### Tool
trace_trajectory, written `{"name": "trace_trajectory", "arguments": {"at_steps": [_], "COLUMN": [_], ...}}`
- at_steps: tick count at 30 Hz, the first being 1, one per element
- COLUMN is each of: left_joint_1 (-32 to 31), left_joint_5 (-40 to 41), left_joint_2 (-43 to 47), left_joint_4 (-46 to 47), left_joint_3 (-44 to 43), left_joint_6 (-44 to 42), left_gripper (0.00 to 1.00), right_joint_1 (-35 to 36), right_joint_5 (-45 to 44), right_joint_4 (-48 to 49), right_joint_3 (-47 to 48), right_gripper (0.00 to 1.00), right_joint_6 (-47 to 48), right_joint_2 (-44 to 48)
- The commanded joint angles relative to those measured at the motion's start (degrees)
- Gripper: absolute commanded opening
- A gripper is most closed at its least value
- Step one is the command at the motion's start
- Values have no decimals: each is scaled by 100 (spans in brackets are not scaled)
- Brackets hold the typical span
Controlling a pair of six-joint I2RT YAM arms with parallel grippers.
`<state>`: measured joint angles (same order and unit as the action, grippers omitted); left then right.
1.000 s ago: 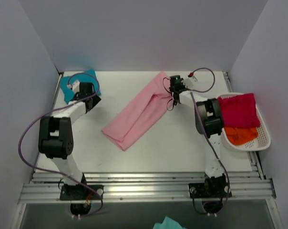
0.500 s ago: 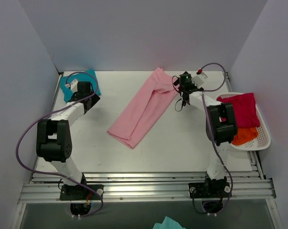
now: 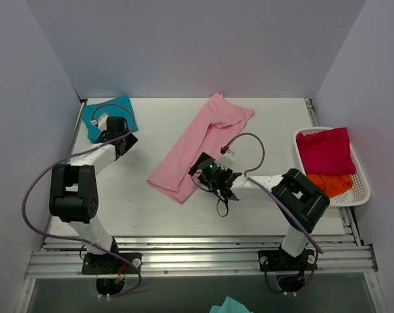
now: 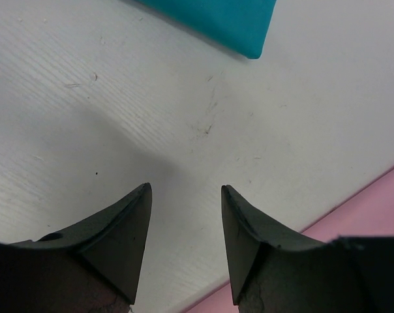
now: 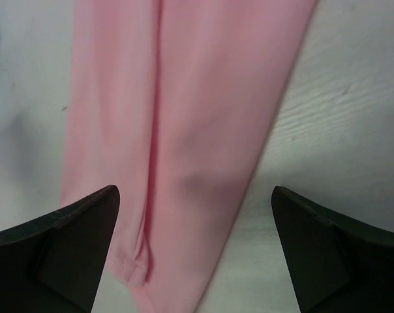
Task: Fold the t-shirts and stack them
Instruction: Fold the tshirt
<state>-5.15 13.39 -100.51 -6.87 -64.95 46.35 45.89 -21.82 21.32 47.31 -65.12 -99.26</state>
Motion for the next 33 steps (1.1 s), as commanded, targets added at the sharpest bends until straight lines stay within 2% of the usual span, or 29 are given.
{"name": "trace_trajectory", "arguments": {"at_steps": [1,10,12,13,14,15,16,19,24,26,29,33], "left_joint_1": [23,23,22,14,22,23,23,14,-249,-634,-1240,-1647], "left_joint_5": [23,147,147,155,164,182,182,164,129,234,479,349], "left_joint_2": [321,690,734,752,787,805,822,857,980,1042,1068,1086], "left_joint_4": [186,134,125,107,107,107,107,125,134,81,-59,-156], "left_joint_3": [131,465,492,509,544,562,580,685,878,931,958,1071], "left_joint_6": [41,23,-3,-3,-3,-20,-21,-12,58,67,50,137], "left_gripper": [56,56,56,56,55,55,55,55,54,54,56,57], "right_joint_1": [455,1229,1273,1282,1282,1282,1282,1282,1142,1089,1036,879], "right_joint_5": [196,398,398,398,407,390,372,170,-198,-401,-936,-1473], "right_joint_4": [-49,73,187,214,223,241,189,66,-223,-461,-1163,-2487], "right_joint_3": [103,332,279,192,139,86,42,-213,-827,-995,-1329,-1645], "right_gripper": [98,92,79,70,45,34,14,0,0,0,0,0], "right_joint_6": [-536,-774,-800,-826,-861,-888,-914,-958,-1011,-1011,-1160,-1484], "right_joint_2": [-49,-629,-717,-743,-744,-717,-682,-463,168,607,1309,2243]}}
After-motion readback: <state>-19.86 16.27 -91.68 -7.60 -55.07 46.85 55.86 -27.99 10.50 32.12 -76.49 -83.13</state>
